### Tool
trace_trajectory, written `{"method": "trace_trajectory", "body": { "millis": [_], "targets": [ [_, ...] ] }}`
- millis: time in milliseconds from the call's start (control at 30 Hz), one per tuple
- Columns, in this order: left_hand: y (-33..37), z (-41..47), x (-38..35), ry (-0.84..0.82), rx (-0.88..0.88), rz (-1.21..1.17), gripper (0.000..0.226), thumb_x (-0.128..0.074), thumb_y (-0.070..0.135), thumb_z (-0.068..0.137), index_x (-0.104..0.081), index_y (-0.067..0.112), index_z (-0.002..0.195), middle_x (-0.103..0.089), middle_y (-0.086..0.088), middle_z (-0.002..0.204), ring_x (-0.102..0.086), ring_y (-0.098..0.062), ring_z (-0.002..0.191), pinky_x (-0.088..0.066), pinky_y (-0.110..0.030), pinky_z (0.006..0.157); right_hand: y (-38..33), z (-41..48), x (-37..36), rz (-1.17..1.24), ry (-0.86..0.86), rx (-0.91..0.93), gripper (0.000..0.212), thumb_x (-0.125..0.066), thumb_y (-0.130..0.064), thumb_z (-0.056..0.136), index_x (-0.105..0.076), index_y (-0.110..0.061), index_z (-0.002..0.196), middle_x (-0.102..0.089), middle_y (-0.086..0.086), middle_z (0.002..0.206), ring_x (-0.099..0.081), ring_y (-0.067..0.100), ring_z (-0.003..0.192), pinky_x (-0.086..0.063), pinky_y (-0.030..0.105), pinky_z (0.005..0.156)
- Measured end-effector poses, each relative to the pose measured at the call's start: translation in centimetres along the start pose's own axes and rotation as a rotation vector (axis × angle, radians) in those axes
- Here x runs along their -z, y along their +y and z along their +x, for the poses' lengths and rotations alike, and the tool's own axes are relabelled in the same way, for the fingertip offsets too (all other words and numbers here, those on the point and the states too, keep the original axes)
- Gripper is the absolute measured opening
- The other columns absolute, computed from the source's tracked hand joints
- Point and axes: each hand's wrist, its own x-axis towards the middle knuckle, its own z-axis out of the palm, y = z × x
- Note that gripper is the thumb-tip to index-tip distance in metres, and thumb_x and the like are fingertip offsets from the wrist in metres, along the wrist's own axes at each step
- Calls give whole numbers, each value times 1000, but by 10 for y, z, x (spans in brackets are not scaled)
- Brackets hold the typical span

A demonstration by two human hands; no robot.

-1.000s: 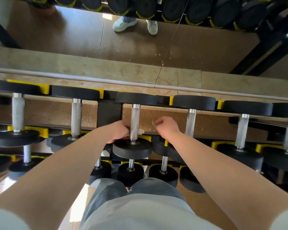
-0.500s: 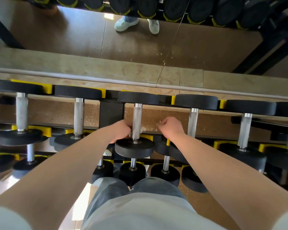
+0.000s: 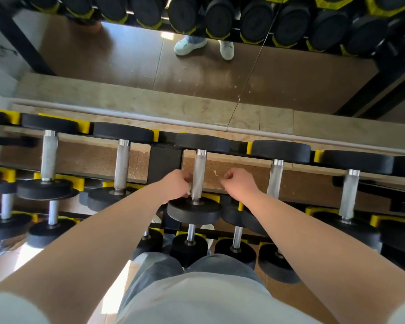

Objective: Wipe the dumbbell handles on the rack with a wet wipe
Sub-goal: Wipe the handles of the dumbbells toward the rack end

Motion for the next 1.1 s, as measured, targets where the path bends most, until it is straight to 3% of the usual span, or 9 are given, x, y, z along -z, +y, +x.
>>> {"method": "trace_trajectory", "body": {
  "millis": [167,333,500,600,700,800,900,967,1100],
  "targets": [
    [-9,-15,8,113,33,-338,28,-54,1,100,-75,19,104,-68,-7,111,-64,-15,80,-54,-20,60,-11,-10,-1,84,-12,121,33,-52,-41,104,-61,-21,79,-61,-3,77,-61,12,77,-45,28,77],
    [-11,-27,19,-8,1,-590,25,-49,-5,100,-72,4,102,-68,-17,98,-59,-19,72,-50,-28,66,-28,-24,-2,288,-106,223,10,-61,-32,102,-70,-29,99,-71,-6,90,-69,11,82,-57,29,75],
    [9,-32,10,-35,-104,-701,9,-66,-1,94,-66,3,102,-71,-16,98,-73,-20,77,-60,-24,63,-36,-33,-8,520,-239,264,39,-78,-21,90,-66,-15,127,-75,3,103,-76,18,88,-63,29,72],
    [12,-23,3,170,-132,-569,16,-74,12,92,-65,8,103,-74,-11,99,-76,-18,80,-61,-26,68,-32,-28,-6,652,-79,127,34,-73,-11,93,-64,-14,126,-74,5,102,-75,16,81,-63,29,71],
    [12,-16,-3,192,-151,-483,20,-64,14,98,-62,21,116,-71,0,111,-70,-16,100,-61,-31,82,-21,-16,-5,724,93,-28,29,-70,-11,96,-61,-16,124,-73,6,102,-73,16,79,-62,26,69],
    [7,-11,-4,69,-107,-524,29,-61,8,99,-60,25,122,-70,0,115,-69,-20,108,-58,-39,96,-17,-12,-9,444,-70,-42,31,-70,-18,96,-64,-19,127,-69,1,110,-71,18,91,-62,31,79],
    [-4,-5,-1,-12,-17,-455,29,-60,5,99,-67,16,125,-74,-7,114,-72,-22,106,-58,-42,97,-22,-13,-19,9,-306,35,7,-67,-22,98,-65,-23,91,-65,0,91,-66,21,89,-57,35,79],
    [-11,-5,0,-31,20,-327,27,-60,4,98,-71,15,119,-75,-9,111,-73,-22,103,-59,-41,95,-27,-5,-25,189,-327,-51,6,-65,-13,98,-65,-19,97,-69,4,96,-70,22,92,-61,35,81],
    [-16,-6,-1,-21,14,-278,26,-59,6,99,-73,16,119,-76,-4,106,-74,-17,98,-60,-34,92,-44,13,-20,940,-206,-185,27,-53,7,99,-64,-17,107,-70,10,109,-71,27,97,-63,40,85]
  ]
}}
